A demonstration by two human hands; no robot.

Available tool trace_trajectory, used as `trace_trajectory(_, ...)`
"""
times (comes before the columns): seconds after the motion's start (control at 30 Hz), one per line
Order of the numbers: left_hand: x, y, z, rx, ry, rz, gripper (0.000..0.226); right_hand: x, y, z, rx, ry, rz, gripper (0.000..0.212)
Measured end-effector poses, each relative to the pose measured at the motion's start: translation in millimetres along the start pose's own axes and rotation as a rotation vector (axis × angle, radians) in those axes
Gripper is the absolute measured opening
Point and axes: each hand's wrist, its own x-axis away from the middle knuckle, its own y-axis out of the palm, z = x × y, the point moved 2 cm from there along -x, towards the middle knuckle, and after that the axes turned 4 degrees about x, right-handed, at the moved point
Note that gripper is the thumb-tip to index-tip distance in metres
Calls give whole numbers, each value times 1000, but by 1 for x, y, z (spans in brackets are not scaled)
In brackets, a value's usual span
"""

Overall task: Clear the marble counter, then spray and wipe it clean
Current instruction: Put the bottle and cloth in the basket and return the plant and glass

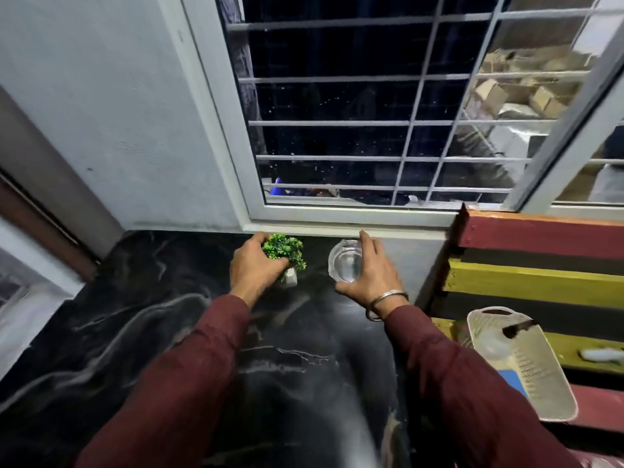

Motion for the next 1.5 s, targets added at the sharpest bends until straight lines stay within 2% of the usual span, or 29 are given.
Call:
trace_trajectory(0.27,-100,-13,-75,15,31,-75,47,-41,82,-57,13,211,22,120)
trace_trajectory(0.4,-129,-3,-98,18,25,-108,51,-52,110,-64,35,313,-29,122)
trace_trajectory(0.6,-159,22,-115,81,-9,-132,46,-74,138,-64,191,406,-50,118)
trace_trajectory(0.77,-177,53,-121,78,2,-135,46,-102,166,-55,300,395,-14,116)
trace_trajectory(0.97,-202,86,-132,16,56,-173,51,-140,195,-31,251,341,-16,110)
trace_trajectory(1.37,-219,127,-148,-20,168,-203,51,-161,234,-19,247,472,63,106)
trace_trajectory(1.43,-219,128,-149,-7,195,-195,55,-163,238,-20,257,483,63,108)
trace_trajectory(1.5,-217,126,-153,37,207,-218,75,-164,242,-19,235,500,63,110)
